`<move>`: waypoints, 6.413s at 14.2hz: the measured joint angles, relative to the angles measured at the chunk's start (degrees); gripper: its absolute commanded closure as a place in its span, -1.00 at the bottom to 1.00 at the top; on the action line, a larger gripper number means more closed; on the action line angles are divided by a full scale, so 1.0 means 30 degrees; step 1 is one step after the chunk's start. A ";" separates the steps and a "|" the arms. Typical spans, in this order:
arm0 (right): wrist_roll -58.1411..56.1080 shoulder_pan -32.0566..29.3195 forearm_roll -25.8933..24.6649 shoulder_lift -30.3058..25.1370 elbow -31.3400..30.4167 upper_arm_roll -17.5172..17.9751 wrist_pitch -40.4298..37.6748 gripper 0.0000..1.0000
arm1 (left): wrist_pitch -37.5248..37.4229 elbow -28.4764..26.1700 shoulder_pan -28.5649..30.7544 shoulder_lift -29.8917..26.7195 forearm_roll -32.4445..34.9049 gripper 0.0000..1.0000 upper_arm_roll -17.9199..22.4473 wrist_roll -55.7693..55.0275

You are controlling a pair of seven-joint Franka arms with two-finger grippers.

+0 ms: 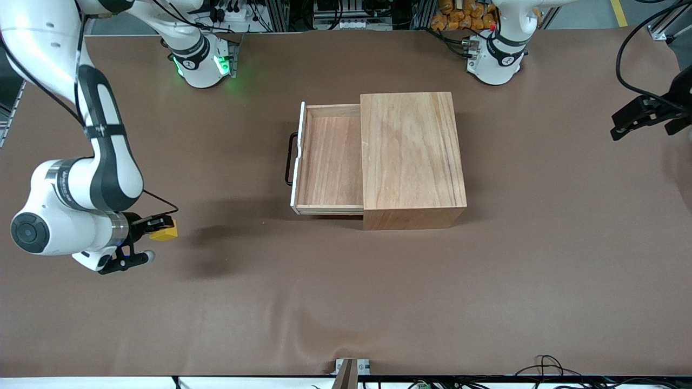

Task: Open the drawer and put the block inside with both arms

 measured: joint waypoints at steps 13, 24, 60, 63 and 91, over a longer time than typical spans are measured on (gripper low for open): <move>1.3090 0.2426 0.1094 -0.1798 0.0328 0.6947 -0.0717 1.00 | 0.0654 -0.1546 0.0194 -0.0983 0.0000 -1.00 0.0048 0.0408; 1.8938 0.6712 0.1097 -0.1771 -0.1839 0.7009 0.2277 1.00 | 0.1099 -0.1638 0.0196 -0.0886 0.0000 -1.00 0.0040 0.0411; 1.4157 -0.0215 0.0281 -0.4944 -0.2159 0.6448 0.0098 -1.00 | 0.2080 -0.1838 -0.0274 -0.0726 -0.0001 -1.00 -0.0968 0.0437; 1.1799 -0.2107 0.0289 -0.6492 -0.1437 0.6451 -0.2411 -1.00 | 0.2331 -0.1840 -0.0205 -0.0649 -0.0001 -1.00 -0.0935 0.0437; 0.2476 -0.1707 -0.0898 -1.1675 -0.1653 -0.2380 -0.6396 -1.00 | 0.0578 -0.1587 -0.0249 -0.1047 -0.0605 -1.00 -0.1341 0.0435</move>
